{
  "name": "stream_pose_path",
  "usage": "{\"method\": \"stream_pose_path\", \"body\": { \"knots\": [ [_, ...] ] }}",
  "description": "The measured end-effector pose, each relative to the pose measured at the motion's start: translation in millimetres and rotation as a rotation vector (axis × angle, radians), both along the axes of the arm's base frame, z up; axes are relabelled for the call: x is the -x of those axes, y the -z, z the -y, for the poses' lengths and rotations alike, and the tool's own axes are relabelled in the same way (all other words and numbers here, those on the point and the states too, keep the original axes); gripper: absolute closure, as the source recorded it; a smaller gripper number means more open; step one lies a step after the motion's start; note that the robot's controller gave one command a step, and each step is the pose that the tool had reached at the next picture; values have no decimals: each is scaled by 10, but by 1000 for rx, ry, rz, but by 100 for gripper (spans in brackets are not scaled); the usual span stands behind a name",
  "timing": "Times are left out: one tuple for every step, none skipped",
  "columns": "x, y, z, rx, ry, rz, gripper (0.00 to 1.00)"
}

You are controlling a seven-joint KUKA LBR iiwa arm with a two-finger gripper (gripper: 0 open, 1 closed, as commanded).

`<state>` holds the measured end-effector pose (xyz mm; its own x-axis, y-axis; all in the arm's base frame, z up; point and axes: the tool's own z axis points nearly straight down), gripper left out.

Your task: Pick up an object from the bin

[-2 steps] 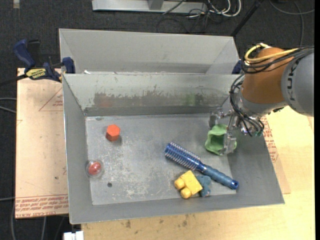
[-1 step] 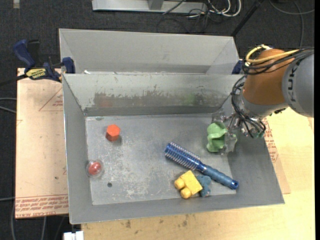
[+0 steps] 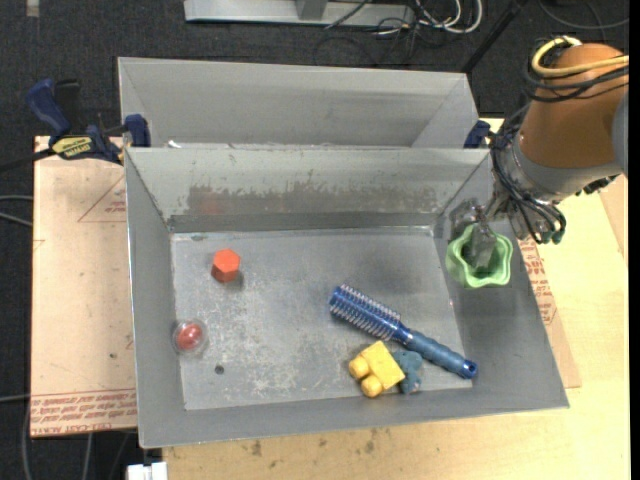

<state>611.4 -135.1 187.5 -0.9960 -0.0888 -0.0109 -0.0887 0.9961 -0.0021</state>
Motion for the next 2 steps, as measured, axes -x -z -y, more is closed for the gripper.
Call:
{"method": "stream_pose_path", "body": {
  "knots": [
    [3,557,-364,-5,88,-13,100],
    [-31,-690,-451,-2,88,2,100]
  ]
}}
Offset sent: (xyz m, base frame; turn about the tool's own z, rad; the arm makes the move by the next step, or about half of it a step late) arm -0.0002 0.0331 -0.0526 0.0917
